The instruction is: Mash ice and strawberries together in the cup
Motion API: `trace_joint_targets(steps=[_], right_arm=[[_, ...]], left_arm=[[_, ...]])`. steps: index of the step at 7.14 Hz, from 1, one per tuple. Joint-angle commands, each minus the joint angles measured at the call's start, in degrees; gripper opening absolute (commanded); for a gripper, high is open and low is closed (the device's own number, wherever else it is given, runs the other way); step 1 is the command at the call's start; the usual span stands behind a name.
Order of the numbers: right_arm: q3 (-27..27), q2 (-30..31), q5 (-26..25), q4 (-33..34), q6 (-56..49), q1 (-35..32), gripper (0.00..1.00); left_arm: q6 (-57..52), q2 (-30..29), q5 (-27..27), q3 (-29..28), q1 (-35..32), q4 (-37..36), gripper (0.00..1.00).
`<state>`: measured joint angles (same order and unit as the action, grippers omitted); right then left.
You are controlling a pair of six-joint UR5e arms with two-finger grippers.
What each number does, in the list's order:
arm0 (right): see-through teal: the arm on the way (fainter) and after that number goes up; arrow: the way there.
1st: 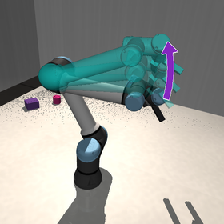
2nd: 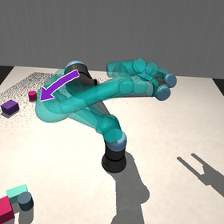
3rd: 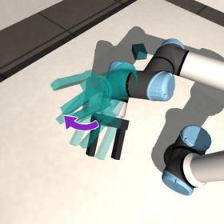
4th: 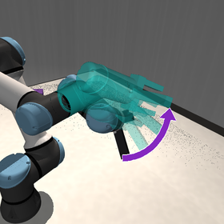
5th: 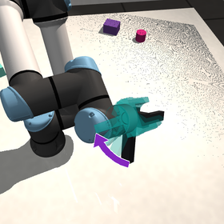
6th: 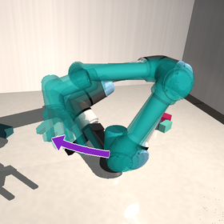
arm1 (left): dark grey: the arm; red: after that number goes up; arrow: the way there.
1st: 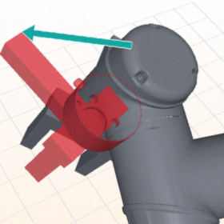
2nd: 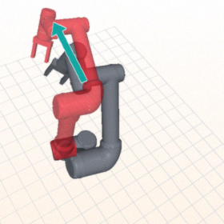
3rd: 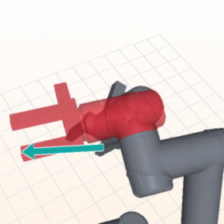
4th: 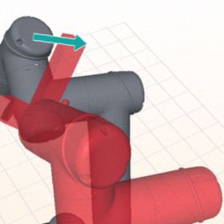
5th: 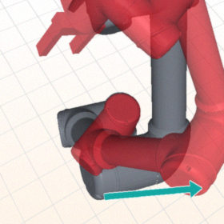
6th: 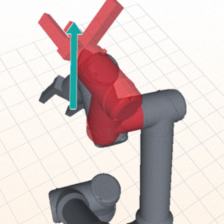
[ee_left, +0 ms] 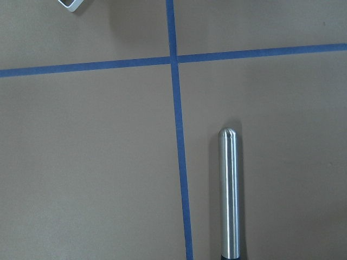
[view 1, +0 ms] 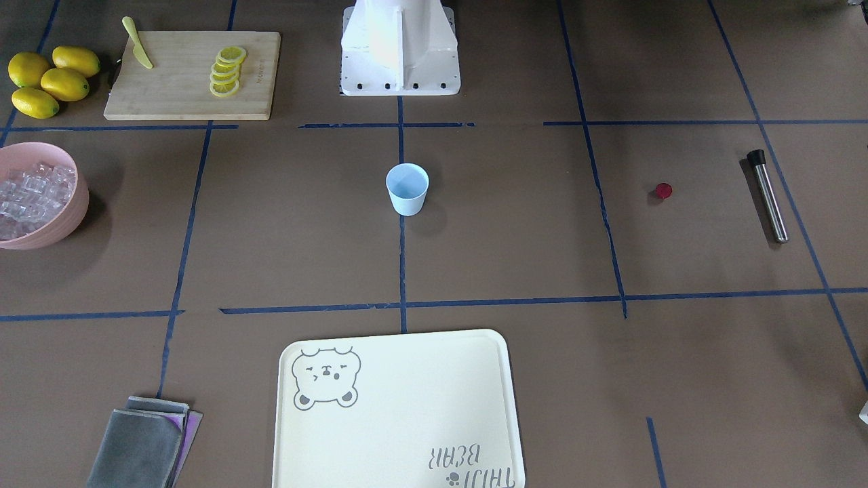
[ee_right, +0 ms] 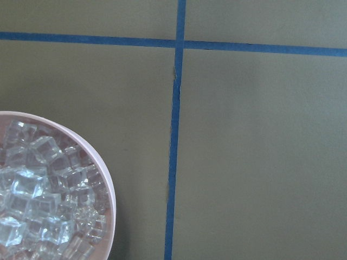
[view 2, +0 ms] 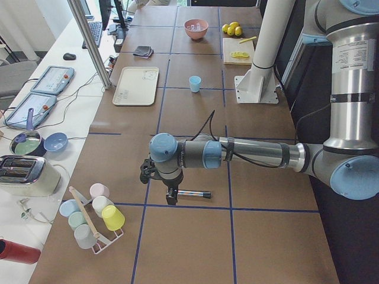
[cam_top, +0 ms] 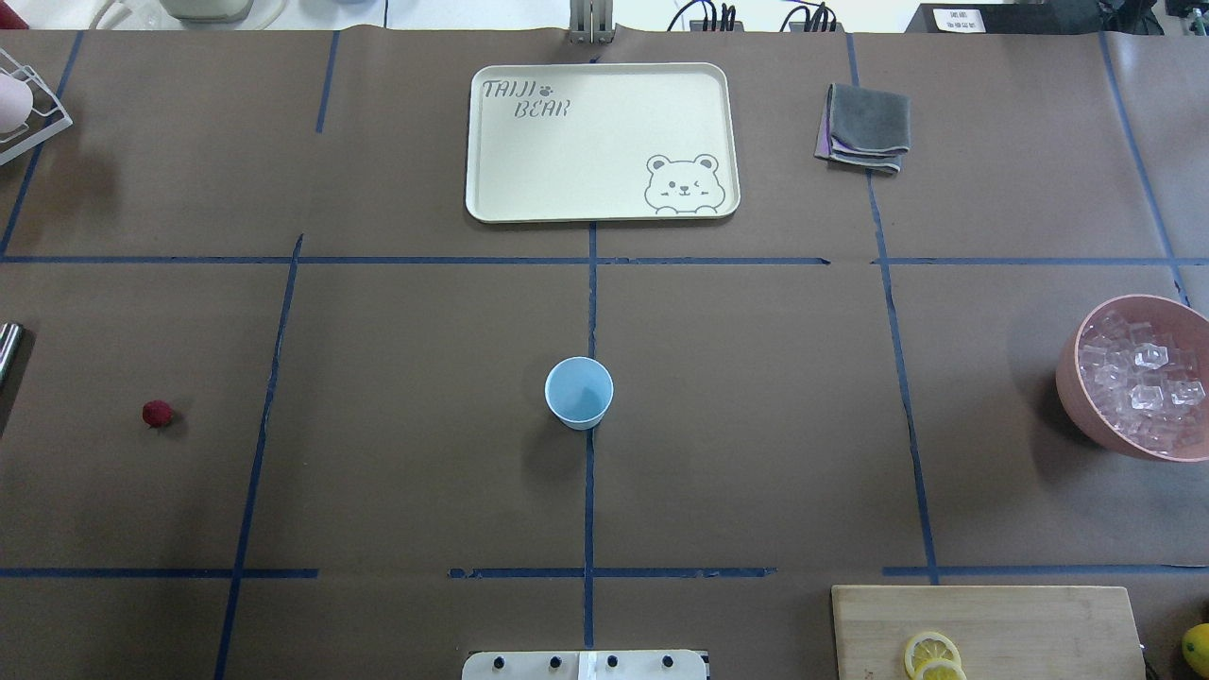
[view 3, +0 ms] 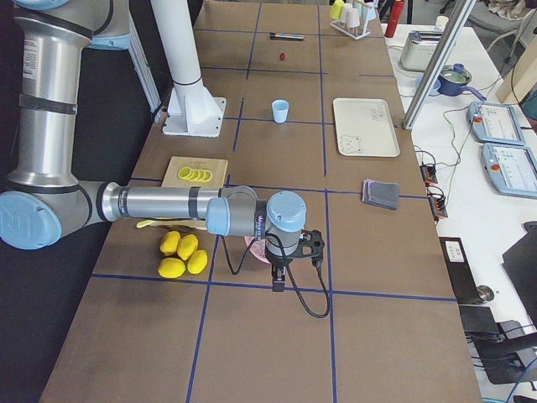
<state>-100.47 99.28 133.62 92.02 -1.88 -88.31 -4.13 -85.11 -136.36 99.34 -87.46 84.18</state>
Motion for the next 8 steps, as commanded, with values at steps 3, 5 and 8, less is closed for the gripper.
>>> trace_joint_targets(steps=[3,5,8], right_arm=[[-0.07,-0.05,1.63,-0.87,-0.05,0.25,0.99],[0.1,0.04,2.25,-0.79,-0.05,0.25,0.99],[-0.43,0.04,2.95,-2.7,0.03,0.25,0.99]], left_arm=[[0.17,0.11,-0.39,1.29,0.1,0.02,1.0],[0.26,0.11,-0.04,0.06,0.88,0.02,1.0],[0.09,0.38,-0.48,0.93,0.89,0.28,1.0]])
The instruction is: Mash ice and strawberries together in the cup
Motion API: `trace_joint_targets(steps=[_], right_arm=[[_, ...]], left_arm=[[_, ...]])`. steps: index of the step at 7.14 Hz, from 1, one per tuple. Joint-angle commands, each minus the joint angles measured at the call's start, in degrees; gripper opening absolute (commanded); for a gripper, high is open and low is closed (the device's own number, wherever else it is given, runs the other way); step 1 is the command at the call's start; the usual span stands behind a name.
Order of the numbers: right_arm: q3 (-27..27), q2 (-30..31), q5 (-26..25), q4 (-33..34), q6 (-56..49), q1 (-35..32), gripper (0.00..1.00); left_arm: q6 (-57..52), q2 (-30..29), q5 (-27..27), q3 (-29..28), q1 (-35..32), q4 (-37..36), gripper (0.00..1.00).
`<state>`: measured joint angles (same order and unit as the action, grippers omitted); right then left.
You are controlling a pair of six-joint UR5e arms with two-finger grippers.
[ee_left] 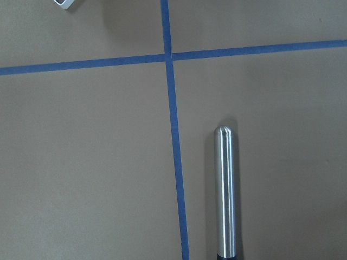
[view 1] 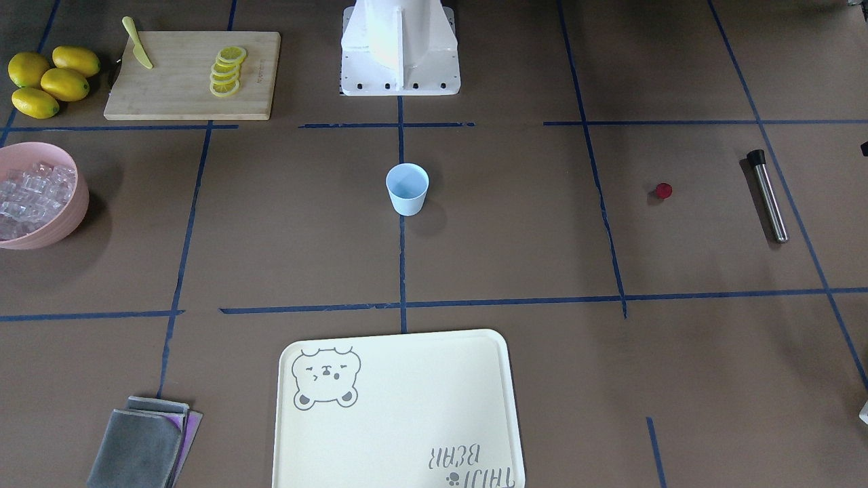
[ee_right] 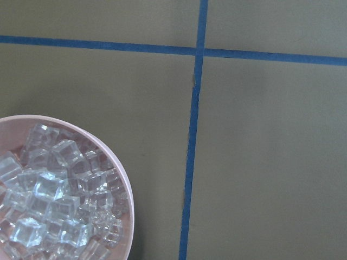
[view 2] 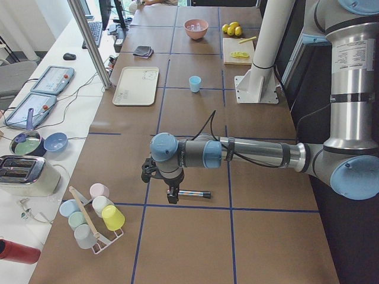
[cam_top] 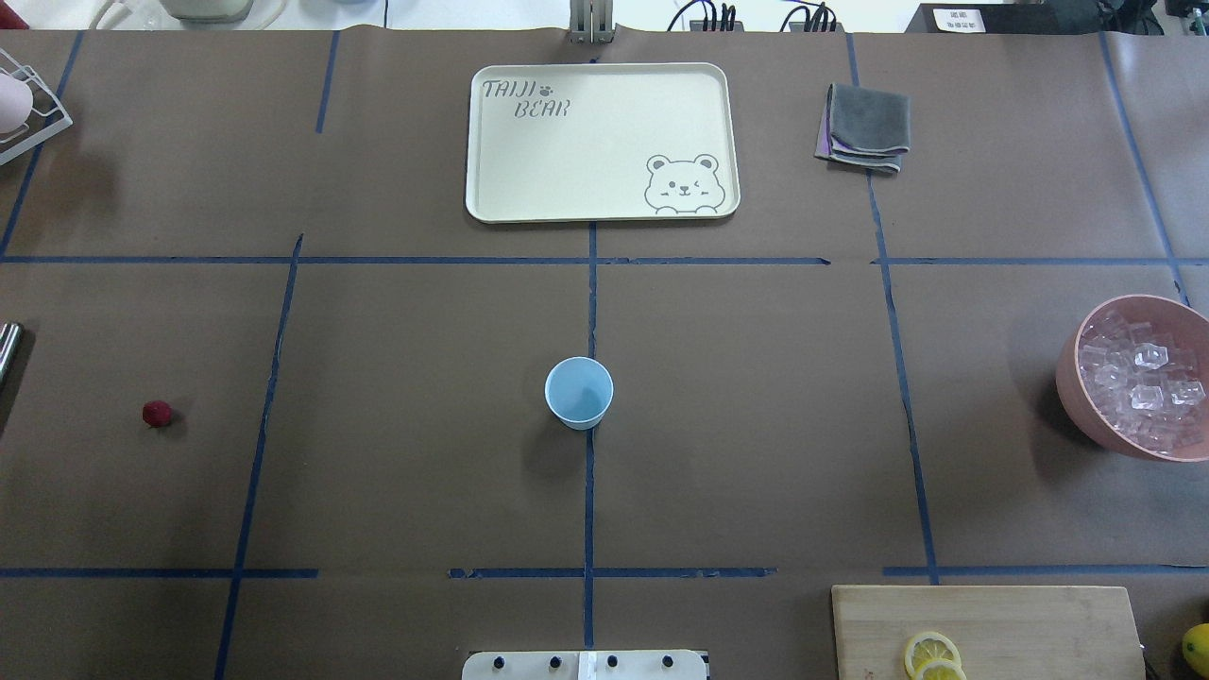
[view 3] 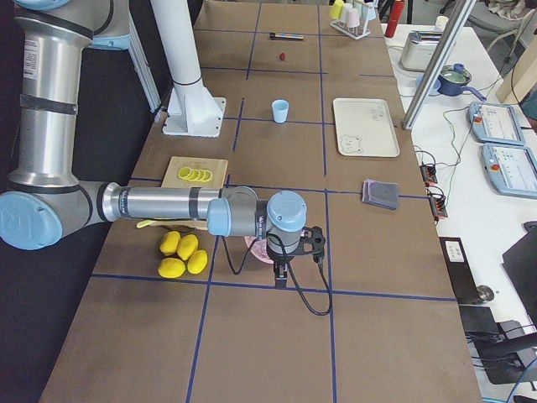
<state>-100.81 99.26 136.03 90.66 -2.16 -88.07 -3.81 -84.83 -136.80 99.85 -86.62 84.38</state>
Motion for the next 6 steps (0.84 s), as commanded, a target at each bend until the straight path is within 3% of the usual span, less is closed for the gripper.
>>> trace_joint_targets(steps=[1,4,6], right_arm=[[0.0,0.49,2.38,-1.89,0.57,0.0,0.99],[-0.09,0.85,3.81,-3.91,0.66,1.4,0.99],[-2.18,0.76,3.98,-7.05,11.41,5.25,0.98]], left_arm=[[-0.23,0.28,-0.05,0.7,0.04,0.09,1.0],[-0.41,0.37,-0.14,1.05,0.04,0.09,1.0],[-0.41,0.55,-0.14,1.05,0.04,0.09,1.0]])
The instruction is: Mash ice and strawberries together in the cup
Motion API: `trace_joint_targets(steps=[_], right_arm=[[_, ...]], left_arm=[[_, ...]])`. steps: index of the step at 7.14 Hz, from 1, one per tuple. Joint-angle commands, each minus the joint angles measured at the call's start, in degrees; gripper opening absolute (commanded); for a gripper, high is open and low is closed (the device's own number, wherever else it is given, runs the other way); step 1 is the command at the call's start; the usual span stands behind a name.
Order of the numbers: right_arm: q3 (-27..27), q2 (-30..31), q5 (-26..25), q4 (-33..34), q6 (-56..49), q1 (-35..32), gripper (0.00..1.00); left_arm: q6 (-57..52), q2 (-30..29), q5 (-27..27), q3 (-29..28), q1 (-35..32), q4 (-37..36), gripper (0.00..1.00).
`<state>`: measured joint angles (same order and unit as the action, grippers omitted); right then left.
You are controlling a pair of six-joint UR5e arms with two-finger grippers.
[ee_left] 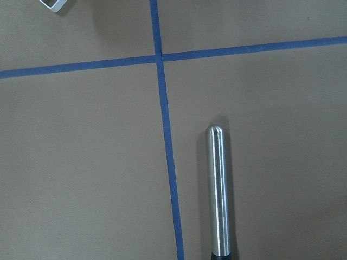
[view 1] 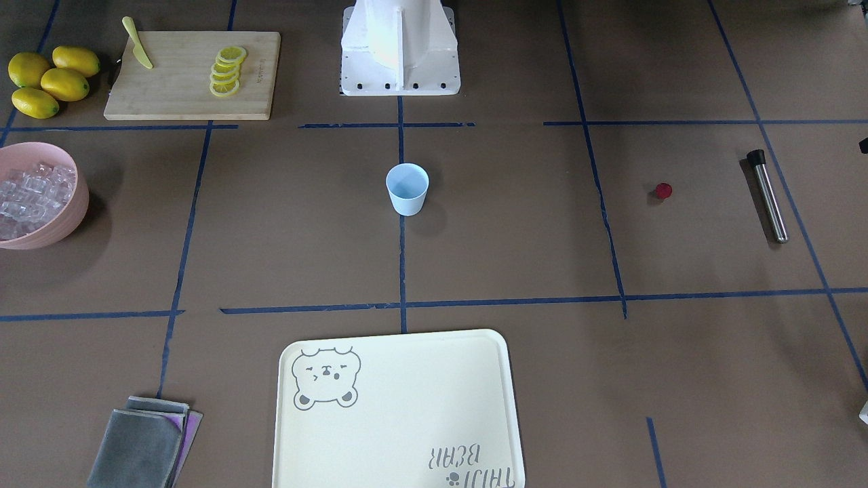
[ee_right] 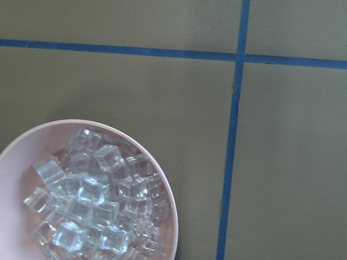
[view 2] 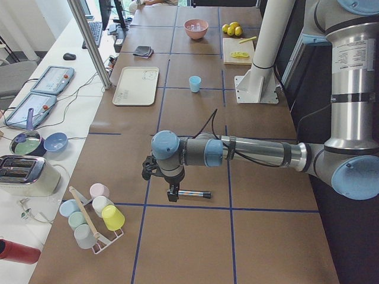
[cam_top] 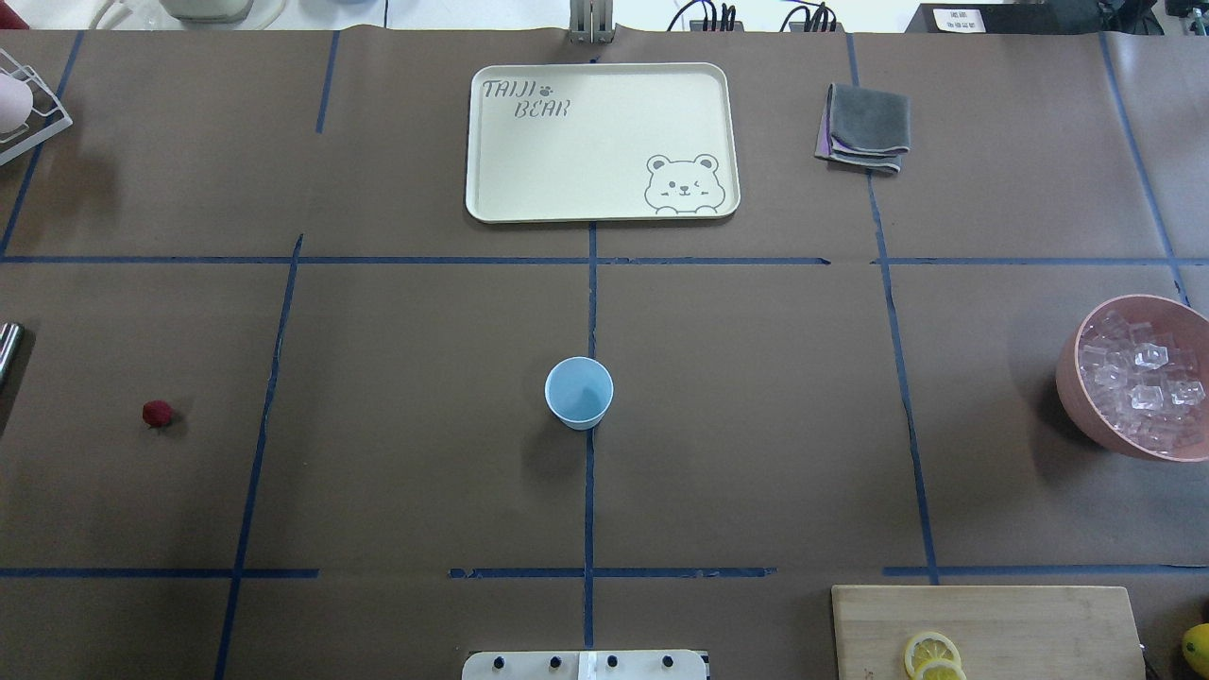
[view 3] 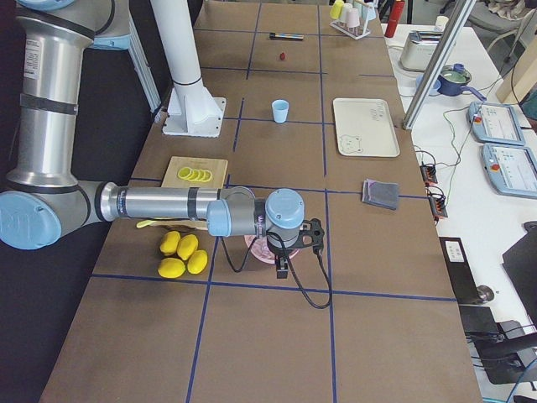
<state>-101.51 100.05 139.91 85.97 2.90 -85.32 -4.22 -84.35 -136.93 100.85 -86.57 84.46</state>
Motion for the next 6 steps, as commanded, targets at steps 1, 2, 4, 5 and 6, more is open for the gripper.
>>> trace_joint_targets(steps=[1,2,4,5,6], right_arm=[[-2.1,0.23,0.02,-7.69,14.77,4.7,0.96],[-2.11,0.93,-1.12,-11.75,17.64,7.59,0.95],[-2.46,0.85,-4.53,-16.33,23.86,13.65,0.94],[-2.9,1.02,-6.9,-18.71,26.43,16.38,0.97],[-2.81,0.76,-7.54,-18.73,26.63,17.98,0.97]], left_arm=[[0.0,0.07,0.0,0.22,0.0,0.0,1.0],[0.0,0.07,0.0,0.22,0.0,0.09,1.0],[0.0,0.07,0.0,0.13,0.0,0.09,1.0],[0.0,0.07,0.0,0.13,0.0,0.09,1.0],[-0.09,0.07,0.0,0.13,0.0,0.09,1.0]])
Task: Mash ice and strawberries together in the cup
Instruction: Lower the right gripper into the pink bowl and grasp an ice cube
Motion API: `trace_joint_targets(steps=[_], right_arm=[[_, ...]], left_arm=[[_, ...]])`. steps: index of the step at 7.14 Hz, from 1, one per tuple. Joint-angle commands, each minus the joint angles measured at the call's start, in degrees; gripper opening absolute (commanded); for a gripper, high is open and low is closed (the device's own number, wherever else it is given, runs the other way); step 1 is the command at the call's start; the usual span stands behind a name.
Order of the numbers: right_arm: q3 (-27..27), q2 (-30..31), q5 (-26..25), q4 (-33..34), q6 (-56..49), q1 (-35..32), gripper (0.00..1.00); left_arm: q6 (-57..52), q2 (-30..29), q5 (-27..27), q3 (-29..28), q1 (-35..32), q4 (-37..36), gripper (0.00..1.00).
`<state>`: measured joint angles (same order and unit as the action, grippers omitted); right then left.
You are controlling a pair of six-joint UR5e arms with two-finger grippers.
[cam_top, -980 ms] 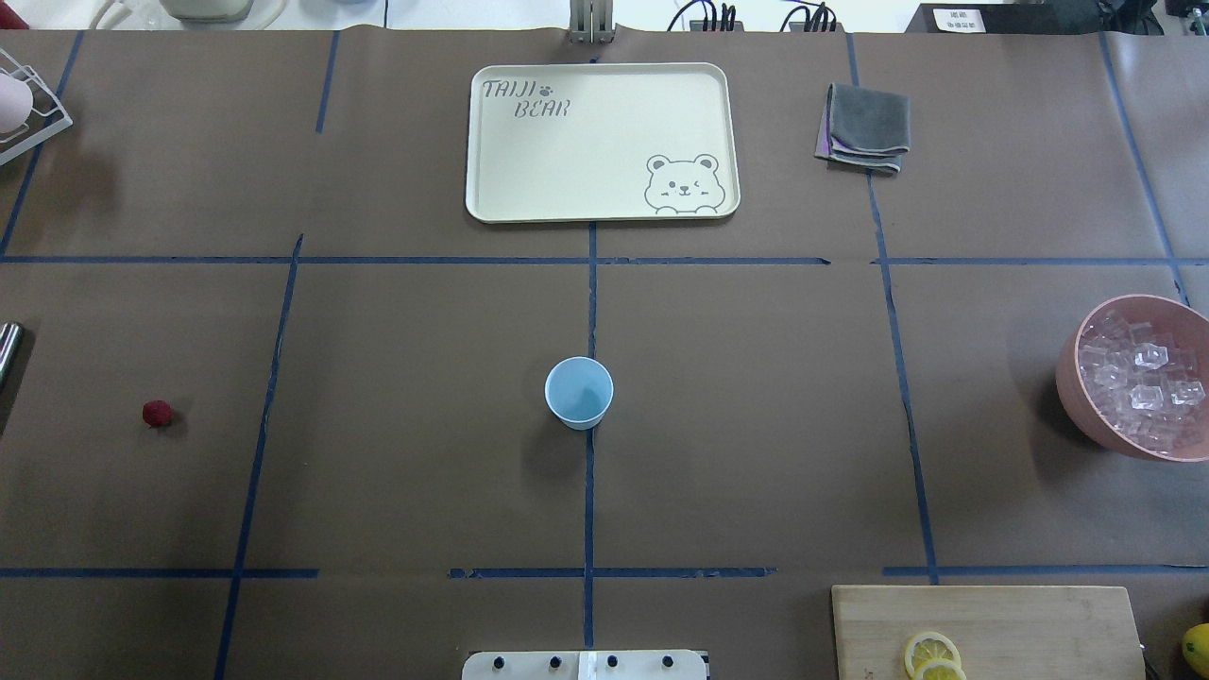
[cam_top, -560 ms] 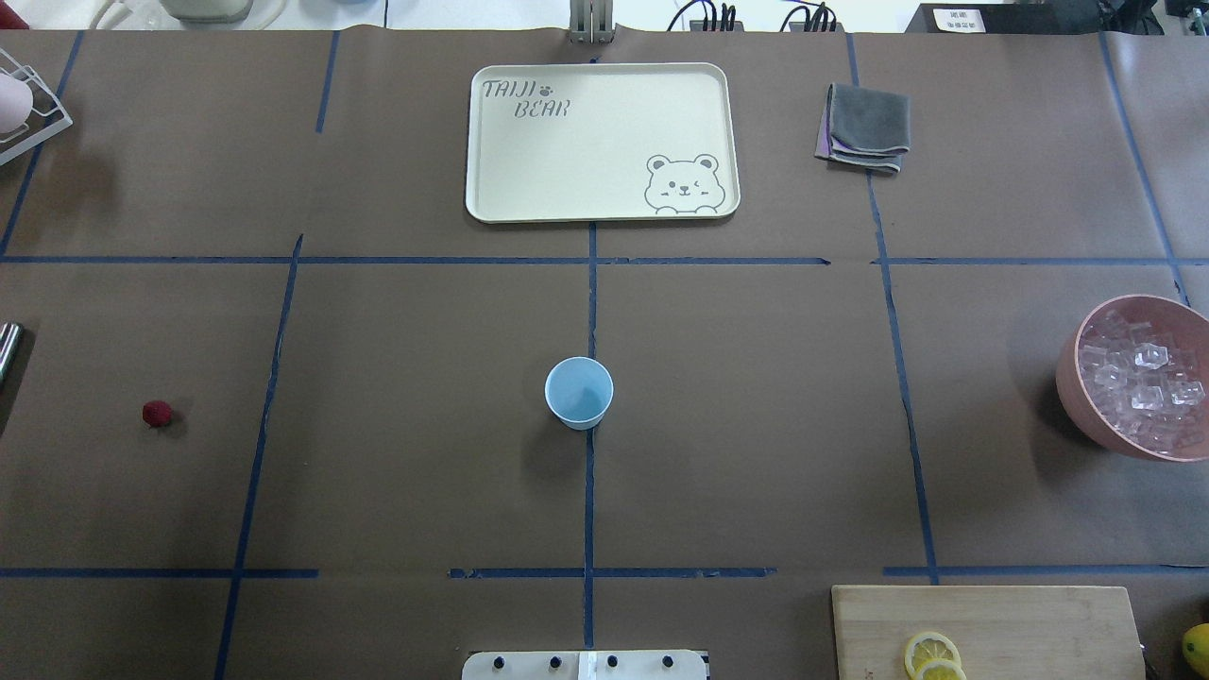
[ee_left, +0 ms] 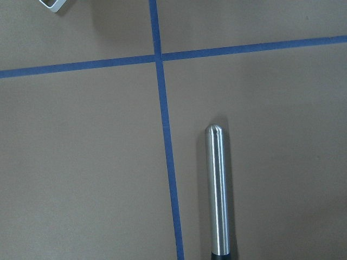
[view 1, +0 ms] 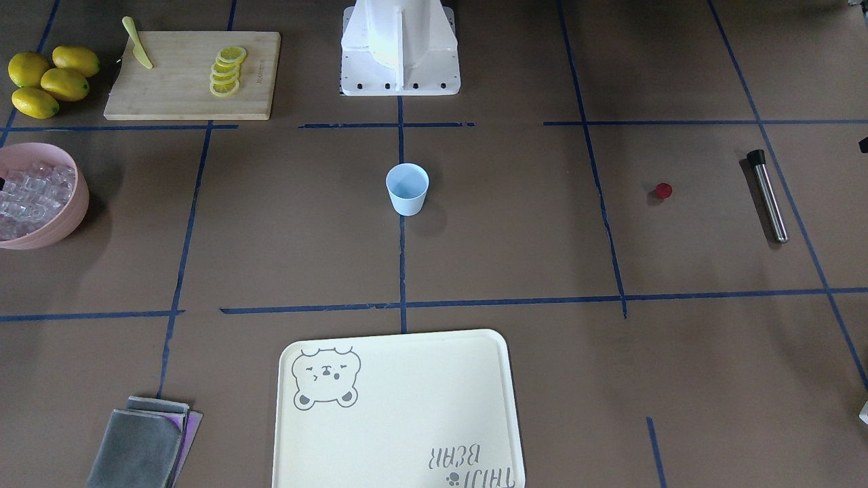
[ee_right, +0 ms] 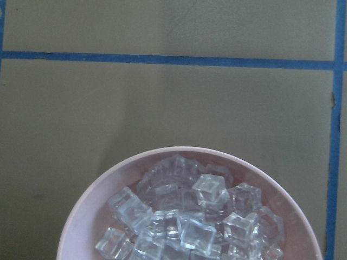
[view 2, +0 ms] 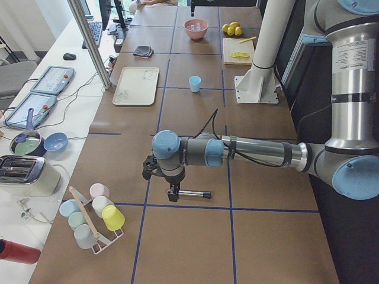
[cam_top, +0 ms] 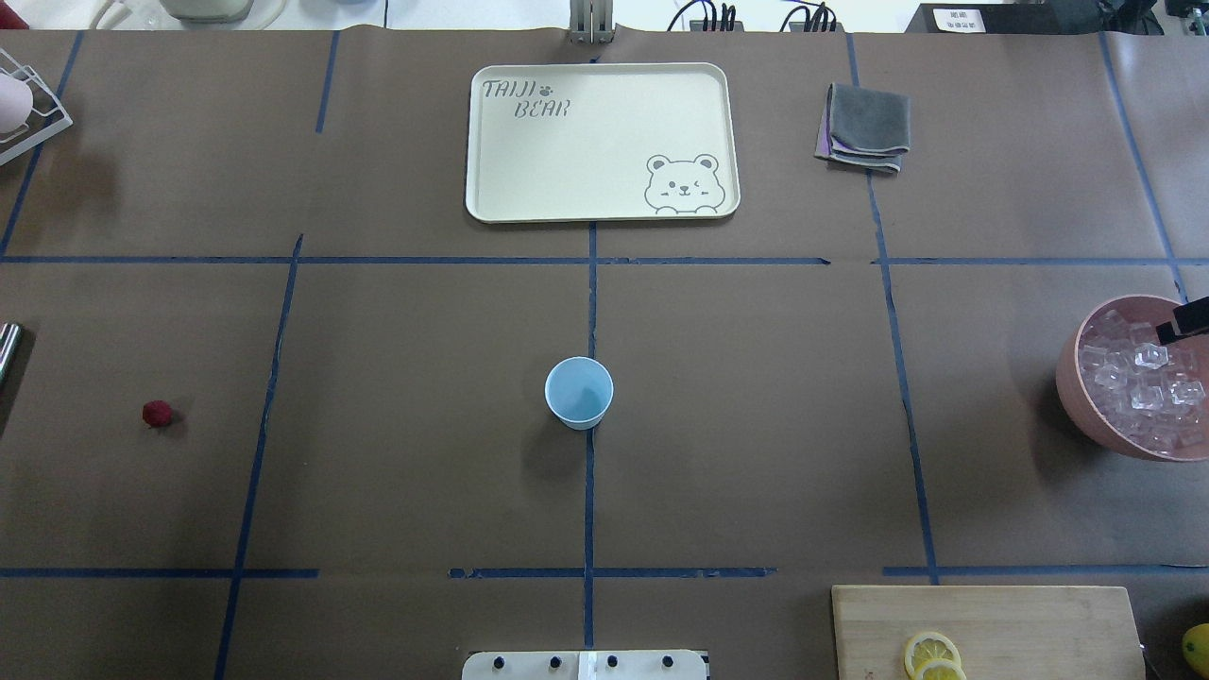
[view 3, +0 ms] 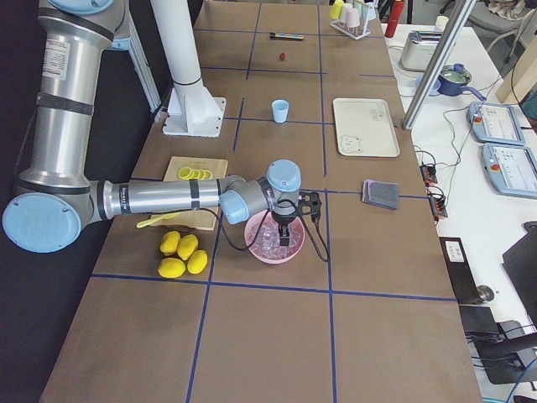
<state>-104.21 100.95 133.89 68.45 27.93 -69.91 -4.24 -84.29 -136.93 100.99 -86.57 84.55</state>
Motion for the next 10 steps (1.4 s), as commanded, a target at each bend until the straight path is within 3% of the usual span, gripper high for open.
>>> trace_joint_targets(steps=[1,3,4,7,10], right_arm=[[0.76,-0.57,-2.31,-1.12,2.82,3.46,0.96],[1.21,-0.57,-2.58,-1.47,11.95,6.36,0.93],[1.38,-0.57,-2.66,-1.47,11.8,6.37,0.87],[1.56,-0.57,-6.61,-1.47,11.27,6.28,0.87],[2.79,-0.66,-6.53,-1.56,11.36,6.37,0.81]], left_arm=[[0.02,0.09,0.0,0.0,0.0,0.35,1.0],[0.02,0.09,0.0,-0.09,0.0,0.35,1.0],[0.02,0.09,0.0,-0.18,0.0,0.35,1.0],[-0.06,0.62,0.0,-0.09,0.0,0.35,1.0],[-0.06,0.62,0.0,0.0,0.0,0.44,1.0]])
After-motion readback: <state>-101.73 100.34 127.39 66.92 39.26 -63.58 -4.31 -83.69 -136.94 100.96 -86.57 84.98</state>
